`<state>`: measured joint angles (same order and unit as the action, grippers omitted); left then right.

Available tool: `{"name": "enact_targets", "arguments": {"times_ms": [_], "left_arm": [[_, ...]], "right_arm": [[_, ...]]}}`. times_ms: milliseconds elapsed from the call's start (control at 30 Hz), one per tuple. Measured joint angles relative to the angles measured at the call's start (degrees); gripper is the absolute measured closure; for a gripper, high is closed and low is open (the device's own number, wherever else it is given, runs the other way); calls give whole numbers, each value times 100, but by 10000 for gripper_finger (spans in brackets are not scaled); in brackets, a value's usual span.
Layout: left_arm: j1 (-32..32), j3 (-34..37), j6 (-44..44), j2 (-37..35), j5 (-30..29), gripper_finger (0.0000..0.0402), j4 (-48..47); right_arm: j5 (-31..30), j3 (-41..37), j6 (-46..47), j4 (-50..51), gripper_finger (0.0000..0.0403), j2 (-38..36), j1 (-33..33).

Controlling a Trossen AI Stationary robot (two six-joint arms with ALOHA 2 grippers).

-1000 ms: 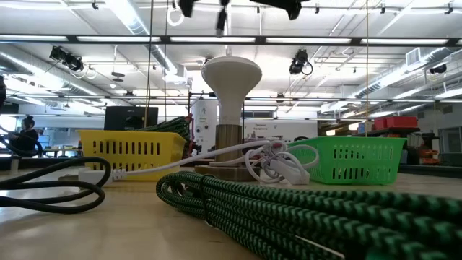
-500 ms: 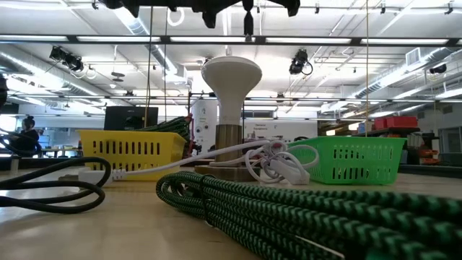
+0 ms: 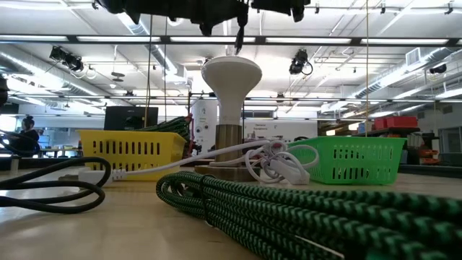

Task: Pick & Place USB Port
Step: Put the black charger cable into the green basket

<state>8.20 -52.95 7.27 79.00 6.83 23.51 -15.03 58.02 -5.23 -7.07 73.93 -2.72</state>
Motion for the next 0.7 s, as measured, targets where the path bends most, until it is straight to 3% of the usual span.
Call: {"name": "enact_targets", "arguments": {"times_ms": [133,300,700], "left_arm": [[16,0,-18,-68,-78,390,-141],[90,7,111,-144,-223,390,-263],[99,-4,-70,-28,150,390,-160]], "right_arm": [[-365,0,-6,134,261,4,2],[-401,0,-71,148,261,4,-2],[-175,-2,-129,-177,261,-1,2]]}}
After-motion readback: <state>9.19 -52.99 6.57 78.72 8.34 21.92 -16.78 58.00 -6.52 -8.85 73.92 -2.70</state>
